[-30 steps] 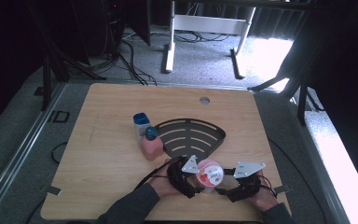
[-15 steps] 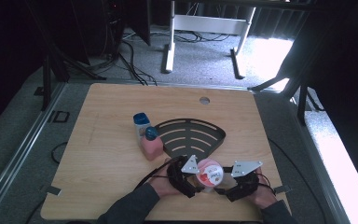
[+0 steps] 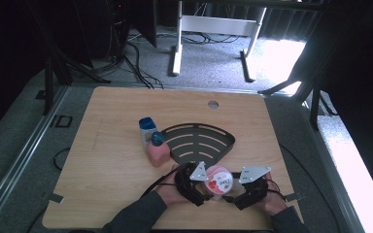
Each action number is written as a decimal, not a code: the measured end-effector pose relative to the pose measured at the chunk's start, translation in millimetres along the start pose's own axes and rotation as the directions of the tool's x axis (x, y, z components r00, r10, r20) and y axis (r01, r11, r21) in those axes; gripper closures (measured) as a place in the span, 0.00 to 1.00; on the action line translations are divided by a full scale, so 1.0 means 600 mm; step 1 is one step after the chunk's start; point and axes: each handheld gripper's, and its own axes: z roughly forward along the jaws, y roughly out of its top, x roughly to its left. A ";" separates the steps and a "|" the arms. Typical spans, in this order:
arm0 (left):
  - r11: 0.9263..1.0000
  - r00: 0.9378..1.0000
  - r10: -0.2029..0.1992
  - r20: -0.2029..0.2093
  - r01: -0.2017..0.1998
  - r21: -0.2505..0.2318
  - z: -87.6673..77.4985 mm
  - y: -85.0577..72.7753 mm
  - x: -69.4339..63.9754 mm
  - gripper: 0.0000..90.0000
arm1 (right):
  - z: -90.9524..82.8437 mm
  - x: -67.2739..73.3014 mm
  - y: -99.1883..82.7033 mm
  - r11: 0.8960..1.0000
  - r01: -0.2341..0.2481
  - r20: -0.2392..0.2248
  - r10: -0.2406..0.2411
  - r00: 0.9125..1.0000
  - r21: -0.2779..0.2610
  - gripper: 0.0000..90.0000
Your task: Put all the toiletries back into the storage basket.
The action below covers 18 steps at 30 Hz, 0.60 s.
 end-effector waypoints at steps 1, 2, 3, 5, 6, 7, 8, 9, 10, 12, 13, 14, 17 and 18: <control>1.000 1.000 0.001 -0.001 -0.001 0.000 0.000 0.001 -0.001 0.17 | 0.000 0.000 0.000 1.000 0.001 0.000 -0.001 1.000 0.002 0.16; 1.000 1.000 0.001 -0.002 -0.001 0.001 0.000 0.001 -0.001 0.17 | -0.001 0.000 0.000 1.000 0.001 0.000 -0.001 1.000 0.003 0.16; 1.000 1.000 0.002 -0.003 -0.002 0.005 -0.001 0.002 -0.002 0.17 | -0.001 0.001 0.001 1.000 0.001 0.000 -0.001 1.000 0.004 0.16; 1.000 1.000 0.003 -0.001 -0.003 0.006 -0.002 0.002 -0.001 0.17 | -0.001 0.001 0.000 1.000 -0.002 -0.002 0.002 1.000 0.004 0.16; 1.000 1.000 0.004 -0.001 -0.004 0.007 -0.002 0.003 -0.001 0.17 | -0.001 0.001 0.000 1.000 -0.005 -0.004 0.005 1.000 0.004 0.16; 1.000 1.000 0.003 0.000 -0.003 0.007 -0.002 0.003 -0.001 0.17 | -0.001 0.001 0.000 1.000 -0.009 -0.005 0.009 1.000 0.004 0.16; 1.000 1.000 0.002 -0.001 -0.002 0.006 -0.002 0.003 -0.001 0.17 | -0.001 0.001 0.000 1.000 -0.011 -0.006 0.011 1.000 0.003 0.16; 1.000 1.000 0.004 -0.002 -0.004 0.007 -0.002 0.004 -0.001 0.17 | -0.001 0.000 0.000 1.000 -0.013 -0.008 0.013 1.000 0.003 0.16; 1.000 1.000 0.001 -0.002 -0.001 0.007 -0.002 0.005 -0.002 0.17 | -0.001 0.000 0.001 1.000 -0.016 -0.007 0.016 1.000 0.004 0.16; 1.000 1.000 0.000 -0.001 0.000 0.010 -0.003 0.006 -0.002 0.17 | -0.001 0.000 0.001 1.000 -0.019 -0.009 0.019 1.000 0.005 0.16; 1.000 1.000 0.000 -0.002 0.000 0.010 -0.004 0.006 -0.002 0.17 | -0.001 0.000 0.001 1.000 -0.021 -0.011 0.021 1.000 0.005 0.16; 1.000 1.000 0.001 -0.002 -0.001 0.013 -0.004 0.007 -0.002 0.17 | -0.001 0.000 0.001 1.000 -0.023 -0.013 0.023 1.000 0.004 0.16; 1.000 1.000 0.001 -0.002 -0.001 0.015 -0.006 0.008 -0.002 0.17 | -0.001 0.000 0.002 1.000 -0.026 -0.016 0.026 1.000 0.003 0.16; 1.000 1.000 -0.002 -0.002 0.002 0.014 -0.006 0.008 -0.002 0.17 | -0.002 0.000 0.002 1.000 -0.026 -0.016 0.026 1.000 0.003 0.16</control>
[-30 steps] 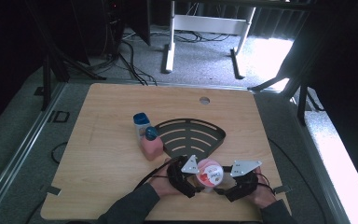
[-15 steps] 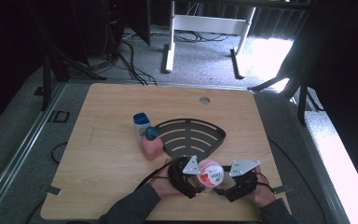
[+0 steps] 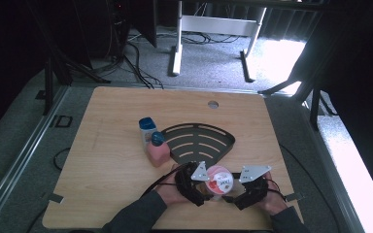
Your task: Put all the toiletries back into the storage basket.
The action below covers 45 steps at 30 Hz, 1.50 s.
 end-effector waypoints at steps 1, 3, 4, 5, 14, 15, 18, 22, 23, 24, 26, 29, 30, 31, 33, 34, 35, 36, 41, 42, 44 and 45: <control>1.000 1.000 0.002 0.001 -0.002 0.001 -0.001 0.000 0.001 0.17 | -0.001 0.000 0.001 1.000 0.001 0.000 -0.001 1.000 0.000 0.16; 1.000 1.000 -0.005 0.003 0.005 -0.004 -0.002 0.001 0.000 0.17 | -0.002 -0.001 0.001 1.000 -0.002 -0.004 0.002 1.000 -0.004 0.16; 1.000 1.000 -0.004 0.001 0.004 -0.003 -0.003 0.002 0.000 0.17 | -0.002 -0.001 0.002 1.000 -0.004 -0.007 0.004 1.000 -0.005 0.16; 1.000 1.000 0.000 0.000 0.000 -0.003 -0.003 0.002 0.000 0.17 | -0.002 -0.002 0.002 1.000 -0.006 -0.009 0.006 1.000 -0.005 0.16; 1.000 1.000 0.006 -0.008 -0.006 -0.002 -0.009 0.008 0.002 0.17 | -0.004 -0.005 0.006 1.000 -0.007 -0.016 0.006 1.000 -0.010 0.16; 1.000 1.000 0.007 -0.008 -0.007 0.001 -0.010 0.009 0.002 0.17 | -0.004 -0.006 0.007 1.000 -0.009 -0.018 0.009 1.000 -0.010 0.16; 1.000 1.000 0.016 -0.016 -0.016 0.014 -0.011 0.013 0.004 0.17 | -0.005 -0.007 0.010 1.000 -0.009 -0.016 0.009 1.000 -0.003 0.16; 1.000 1.000 0.015 -0.018 -0.015 0.010 -0.015 0.017 0.007 0.17 | -0.007 -0.010 0.015 1.000 -0.005 -0.014 0.005 1.000 -0.004 0.16; 1.000 1.000 0.013 -0.019 -0.013 0.009 -0.016 0.018 0.008 0.17 | -0.008 -0.011 0.016 1.000 -0.002 -0.012 0.002 1.000 -0.006 0.16; 1.000 1.000 0.008 -0.019 -0.008 0.005 -0.017 0.018 0.008 0.17 | -0.009 -0.011 0.018 1.000 -0.001 -0.011 0.001 1.000 -0.010 0.16; 1.000 1.000 0.000 -0.018 0.000 0.004 -0.018 0.018 0.010 0.17 | -0.010 -0.012 0.022 1.000 0.005 -0.008 -0.005 1.000 -0.008 0.16; 1.000 1.000 -0.003 -0.021 0.003 0.000 -0.020 0.019 0.012 0.17 | -0.012 -0.014 0.026 1.000 0.014 -0.007 -0.014 1.000 -0.004 0.16; 1.000 1.000 -0.004 -0.022 0.004 -0.002 -0.022 0.020 0.012 0.17 | -0.012 -0.015 0.028 1.000 0.017 -0.007 -0.017 1.000 -0.004 0.16; 1.000 1.000 -0.006 -0.024 0.006 -0.004 -0.023 0.020 0.013 0.17 | -0.013 -0.015 0.029 1.000 0.016 -0.007 -0.016 1.000 -0.004 0.16; 1.000 1.000 -0.008 -0.025 0.008 0.000 -0.024 0.022 0.014 0.17 | -0.014 -0.017 0.033 1.000 0.021 -0.009 -0.021 1.000 -0.002 0.16; 1.000 1.000 -0.010 -0.028 0.011 0.001 -0.025 0.023 0.014 0.17 | -0.014 -0.017 0.035 1.000 0.024 -0.009 -0.024 1.000 0.002 0.16; 1.000 0.999 -0.010 -0.030 0.010 0.002 -0.025 0.024 0.014 0.17 | -0.014 -0.018 0.036 1.000 0.027 -0.008 -0.027 1.000 0.005 0.16; 1.000 0.999 -0.008 -0.032 0.008 0.004 -0.026 0.024 0.015 0.17 | -0.015 -0.018 0.038 1.000 0.030 -0.007 -0.030 1.000 0.007 0.16; 1.000 0.999 -0.005 -0.040 0.005 0.003 -0.032 0.029 0.017 0.17 | -0.017 -0.022 0.044 0.999 0.037 -0.007 -0.037 0.999 0.002 0.16; 1.000 0.999 -0.003 -0.042 0.003 0.005 -0.033 0.030 0.018 0.17 | -0.018 -0.022 0.045 0.999 0.039 -0.007 -0.039 0.999 0.002 0.16; 1.000 0.999 -0.004 -0.045 0.004 0.002 -0.034 0.033 0.018 0.17 | -0.020 -0.024 0.048 0.999 0.043 -0.005 -0.043 0.999 0.005 0.16; 1.000 0.999 -0.004 -0.046 0.005 0.002 -0.034 0.034 0.019 0.17 | -0.020 -0.024 0.050 0.999 0.043 -0.005 -0.043 0.999 0.007 0.16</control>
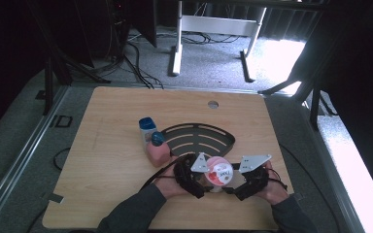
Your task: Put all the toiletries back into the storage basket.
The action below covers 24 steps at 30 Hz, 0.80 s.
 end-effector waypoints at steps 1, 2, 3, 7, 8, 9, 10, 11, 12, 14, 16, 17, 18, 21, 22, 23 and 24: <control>1.000 1.000 -0.001 0.001 0.001 0.001 0.000 0.001 0.001 0.17 | -0.001 -0.001 0.001 1.000 0.000 0.000 0.000 1.000 0.002 0.16; 1.000 1.000 -0.001 0.001 0.001 0.002 -0.001 0.002 0.002 0.17 | -0.001 -0.002 0.003 1.000 0.002 0.000 -0.002 1.000 0.003 0.16; 1.000 1.000 -0.001 -0.001 0.001 0.002 -0.002 0.003 0.003 0.17 | -0.002 -0.003 0.004 1.000 0.003 0.000 -0.003 1.000 0.004 0.16; 1.000 1.000 0.003 -0.007 -0.003 0.003 -0.004 0.007 0.005 0.17 | -0.004 -0.006 0.008 1.000 0.007 0.001 -0.007 1.000 0.005 0.16; 1.000 1.000 0.002 -0.007 -0.002 0.002 -0.005 0.008 0.006 0.17 | -0.004 -0.007 0.009 1.000 0.008 0.001 -0.008 1.000 0.004 0.16; 1.000 1.000 0.001 -0.010 -0.001 0.002 -0.006 0.008 0.006 0.17 | -0.005 -0.008 0.011 1.000 0.006 0.001 -0.006 1.000 0.006 0.16; 1.000 1.000 0.000 -0.012 0.000 0.000 -0.006 0.009 0.006 0.17 | -0.005 -0.009 0.012 1.000 0.011 0.000 -0.011 1.000 0.006 0.16; 1.000 1.000 -0.001 -0.012 0.001 -0.001 -0.006 0.009 0.007 0.17 | -0.006 -0.010 0.013 1.000 0.011 -0.002 -0.011 1.000 0.008 0.16; 1.000 1.000 -0.005 -0.012 0.005 -0.004 -0.006 0.009 0.007 0.17 | -0.006 -0.011 0.014 1.000 0.012 -0.004 -0.012 1.000 0.008 0.16; 1.000 1.000 -0.004 -0.014 0.004 -0.005 -0.006 0.010 0.008 0.17 | -0.006 -0.013 0.015 1.000 0.010 -0.007 -0.010 1.000 0.011 0.16; 1.000 1.000 -0.007 -0.015 0.007 -0.005 -0.006 0.011 0.010 0.17 | -0.006 -0.015 0.016 1.000 0.010 -0.009 -0.010 1.000 0.011 0.16; 1.000 1.000 -0.006 -0.015 0.006 -0.005 -0.007 0.012 0.010 0.17 | -0.006 -0.016 0.016 1.000 0.010 -0.010 -0.009 1.000 0.010 0.16; 1.000 1.000 -0.005 -0.017 0.005 -0.004 -0.007 0.013 0.011 0.17 | -0.007 -0.017 0.017 1.000 0.009 -0.010 -0.009 1.000 0.010 0.16; 1.000 1.000 -0.008 -0.016 0.008 -0.008 -0.008 0.014 0.014 0.17 | -0.007 -0.021 0.018 1.000 0.012 -0.011 -0.012 1.000 0.005 0.16; 1.000 1.000 -0.011 -0.013 0.011 -0.008 -0.007 0.014 0.016 0.17 | -0.008 -0.022 0.019 1.000 0.012 -0.011 -0.012 1.000 0.005 0.16; 1.000 1.000 -0.015 -0.011 0.015 -0.009 -0.007 0.014 0.017 0.17 | -0.008 -0.022 0.019 1.000 0.011 -0.009 -0.011 1.000 0.005 0.16; 1.000 1.000 -0.018 -0.009 0.018 -0.009 -0.007 0.013 0.018 0.17 | -0.008 -0.023 0.020 1.000 0.014 -0.008 -0.014 1.000 0.005 0.16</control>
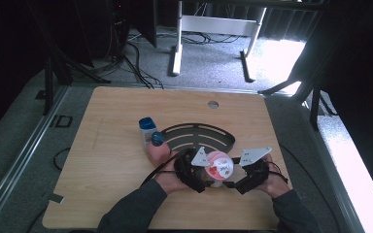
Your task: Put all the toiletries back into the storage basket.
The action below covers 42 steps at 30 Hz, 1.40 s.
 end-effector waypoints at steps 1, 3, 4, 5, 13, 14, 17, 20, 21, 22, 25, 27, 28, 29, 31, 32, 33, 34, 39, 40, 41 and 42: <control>1.000 1.000 -0.004 0.003 0.004 0.000 0.000 0.000 0.001 0.17 | 0.000 -0.001 0.001 1.000 0.001 0.001 -0.001 1.000 -0.001 0.16; 1.000 1.000 -0.006 0.002 0.006 -0.002 0.001 0.000 0.003 0.17 | 0.000 -0.002 0.001 1.000 0.001 0.000 -0.001 1.000 0.000 0.16; 1.000 1.000 -0.006 0.001 0.006 -0.001 0.001 0.000 0.003 0.17 | 0.001 -0.003 0.002 1.000 0.001 -0.001 -0.001 1.000 0.000 0.16; 1.000 1.000 -0.006 0.001 0.006 -0.001 0.001 0.000 0.003 0.17 | 0.001 -0.004 0.002 1.000 0.000 -0.001 0.000 1.000 0.000 0.16; 1.000 1.000 0.010 -0.005 -0.010 0.003 0.001 0.010 0.009 0.17 | -0.003 -0.010 0.004 1.000 0.000 0.005 0.000 1.000 -0.004 0.15; 1.000 1.000 0.008 -0.007 -0.008 0.000 0.001 0.012 0.010 0.17 | -0.004 -0.011 0.005 1.000 -0.001 0.008 0.001 1.000 -0.003 0.15; 1.000 1.000 0.008 -0.007 -0.008 -0.003 0.003 0.016 0.013 0.17 | -0.007 -0.015 0.005 1.000 -0.002 0.012 0.002 1.000 -0.005 0.15; 1.000 1.000 0.005 -0.005 -0.005 -0.009 0.006 0.018 0.016 0.17 | -0.009 -0.019 0.006 1.000 -0.003 0.015 0.003 1.000 -0.004 0.15; 1.000 1.000 0.004 -0.006 -0.004 -0.009 0.006 0.019 0.016 0.17 | -0.010 -0.020 0.006 1.000 -0.001 0.017 0.001 1.000 -0.002 0.15; 1.000 1.000 0.001 -0.005 -0.001 -0.010 0.007 0.020 0.017 0.17 | -0.010 -0.022 0.007 1.000 0.002 0.018 -0.002 1.000 -0.002 0.15; 1.000 1.000 0.005 -0.010 -0.005 -0.008 0.007 0.023 0.019 0.17 | -0.012 -0.025 0.008 1.000 0.004 0.020 -0.004 1.000 0.003 0.15; 1.000 1.000 0.008 -0.013 -0.008 -0.006 0.008 0.025 0.021 0.17 | -0.012 -0.027 0.010 1.000 0.006 0.023 -0.006 1.000 0.004 0.15; 1.000 1.000 0.008 -0.015 -0.008 -0.004 0.008 0.027 0.021 0.17 | -0.012 -0.029 0.010 1.000 0.006 0.023 -0.006 1.000 0.005 0.15; 1.000 1.000 0.009 -0.017 -0.009 -0.005 0.008 0.028 0.022 0.17 | -0.013 -0.030 0.011 1.000 0.005 0.024 -0.005 1.000 0.006 0.15; 1.000 1.000 0.013 -0.021 -0.013 -0.004 0.008 0.031 0.024 0.17 | -0.014 -0.032 0.012 1.000 0.004 0.024 -0.004 1.000 0.009 0.15; 1.000 1.000 0.013 -0.022 -0.013 -0.006 0.008 0.032 0.024 0.17 | -0.014 -0.034 0.012 1.000 0.005 0.025 -0.006 1.000 0.009 0.14; 1.000 1.000 0.015 -0.022 -0.015 -0.006 0.008 0.033 0.025 0.17 | -0.015 -0.035 0.013 1.000 0.005 0.025 -0.005 1.000 0.006 0.14; 1.000 1.000 0.016 -0.022 -0.016 -0.006 0.008 0.033 0.027 0.17 | -0.015 -0.036 0.013 1.000 0.006 0.025 -0.006 1.000 0.006 0.14; 1.000 1.000 0.012 -0.026 -0.012 -0.010 0.008 0.036 0.031 0.17 | -0.017 -0.042 0.017 1.000 0.006 0.025 -0.006 1.000 0.008 0.14; 1.000 1.000 0.009 -0.028 -0.010 -0.011 0.008 0.037 0.031 0.17 | -0.017 -0.043 0.018 1.000 0.007 0.025 -0.007 1.000 0.010 0.14; 1.000 0.999 0.012 -0.030 -0.013 -0.012 0.008 0.038 0.032 0.17 | -0.017 -0.044 0.019 1.000 0.009 0.025 -0.010 1.000 0.009 0.14; 1.000 0.999 0.011 -0.031 -0.011 -0.014 0.008 0.040 0.033 0.17 | -0.018 -0.046 0.020 1.000 0.008 0.026 -0.008 1.000 0.010 0.14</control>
